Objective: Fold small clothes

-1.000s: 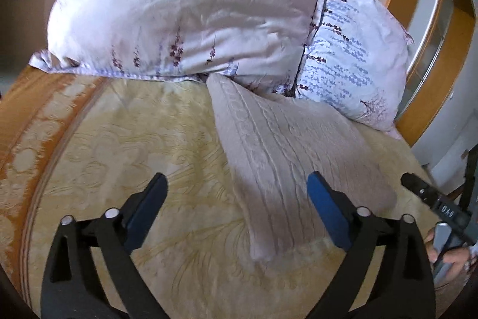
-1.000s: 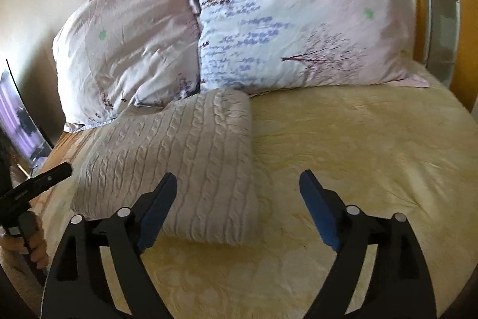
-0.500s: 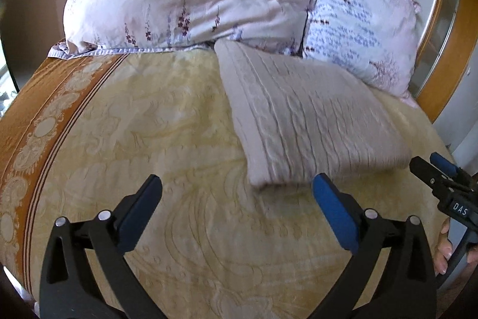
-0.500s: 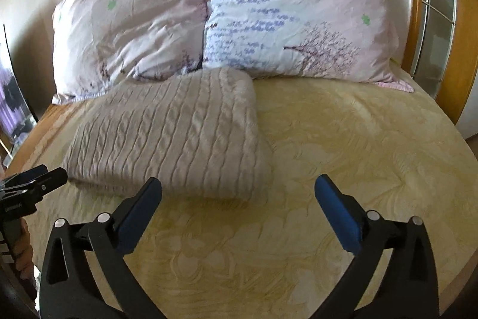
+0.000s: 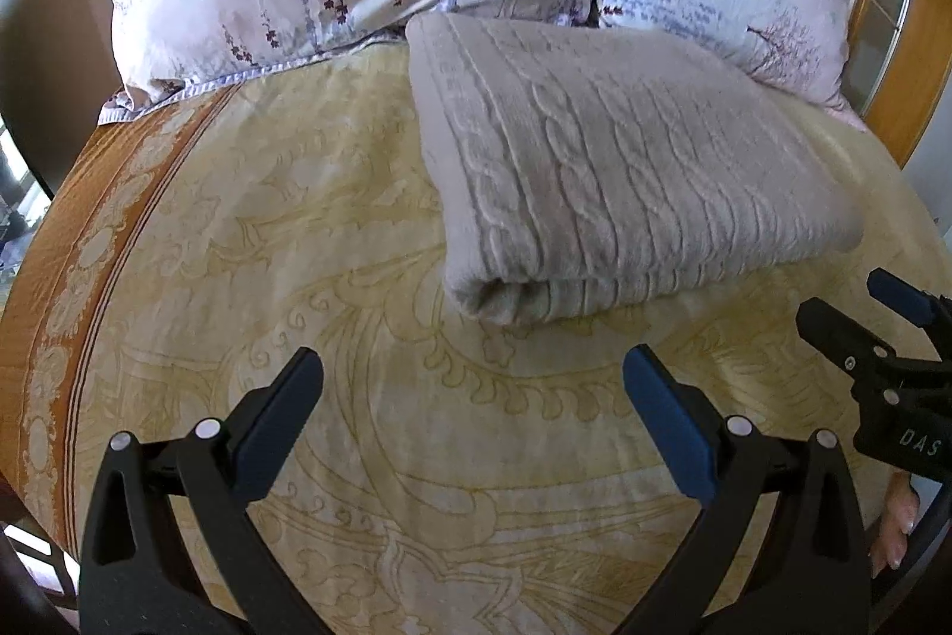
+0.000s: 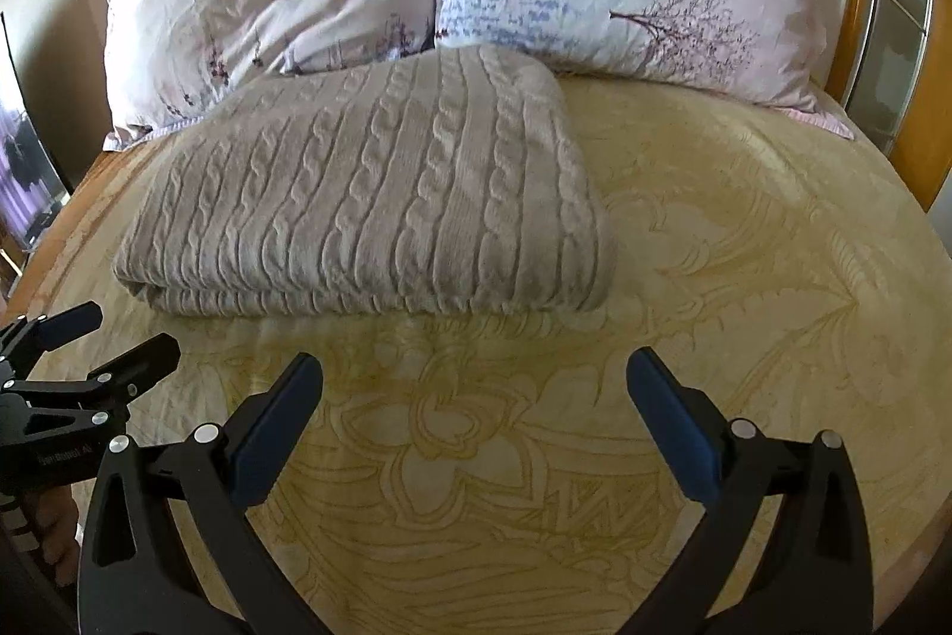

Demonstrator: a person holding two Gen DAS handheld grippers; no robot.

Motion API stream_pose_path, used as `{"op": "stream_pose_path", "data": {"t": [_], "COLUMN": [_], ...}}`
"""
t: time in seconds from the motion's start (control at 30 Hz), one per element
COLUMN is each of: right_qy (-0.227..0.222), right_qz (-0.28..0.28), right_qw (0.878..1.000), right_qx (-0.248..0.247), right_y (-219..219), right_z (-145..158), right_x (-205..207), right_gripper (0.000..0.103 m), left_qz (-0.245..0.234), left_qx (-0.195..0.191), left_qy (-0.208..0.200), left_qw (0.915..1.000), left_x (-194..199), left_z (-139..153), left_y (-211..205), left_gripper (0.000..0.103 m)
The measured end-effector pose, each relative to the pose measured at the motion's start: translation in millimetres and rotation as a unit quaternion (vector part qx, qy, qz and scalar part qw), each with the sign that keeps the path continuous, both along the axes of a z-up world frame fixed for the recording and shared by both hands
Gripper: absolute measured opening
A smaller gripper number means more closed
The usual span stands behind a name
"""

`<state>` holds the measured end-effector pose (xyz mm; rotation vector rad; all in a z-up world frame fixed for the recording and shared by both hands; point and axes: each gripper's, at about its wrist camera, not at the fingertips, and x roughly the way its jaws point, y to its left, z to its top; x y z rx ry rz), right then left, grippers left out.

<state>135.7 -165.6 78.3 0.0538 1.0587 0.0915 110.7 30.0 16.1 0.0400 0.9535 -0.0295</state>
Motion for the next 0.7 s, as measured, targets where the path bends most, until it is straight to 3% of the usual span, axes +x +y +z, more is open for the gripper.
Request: {"op": "stream_pose_path", "data": {"t": [0.3, 0.7], "right_qy": [0.018, 0.021], "right_qz": [-0.009, -0.004], "right_qw": [1.000, 0.999], "right_qx": [0.000, -0.036], "right_y": [-2, 4], "right_z": [-7, -12], "right_x": [3, 4], "right_gripper": [0.102, 0.102], "left_qz": [0.006, 0.013], "left_qx": [0.004, 0.004], "left_qy": [0.018, 0.025], "left_qw": [0.9998, 0.9996], "left_x": [4, 7], "left_z": [-5, -4], "left_y": [-2, 0], "left_gripper": [0.101, 0.101]}}
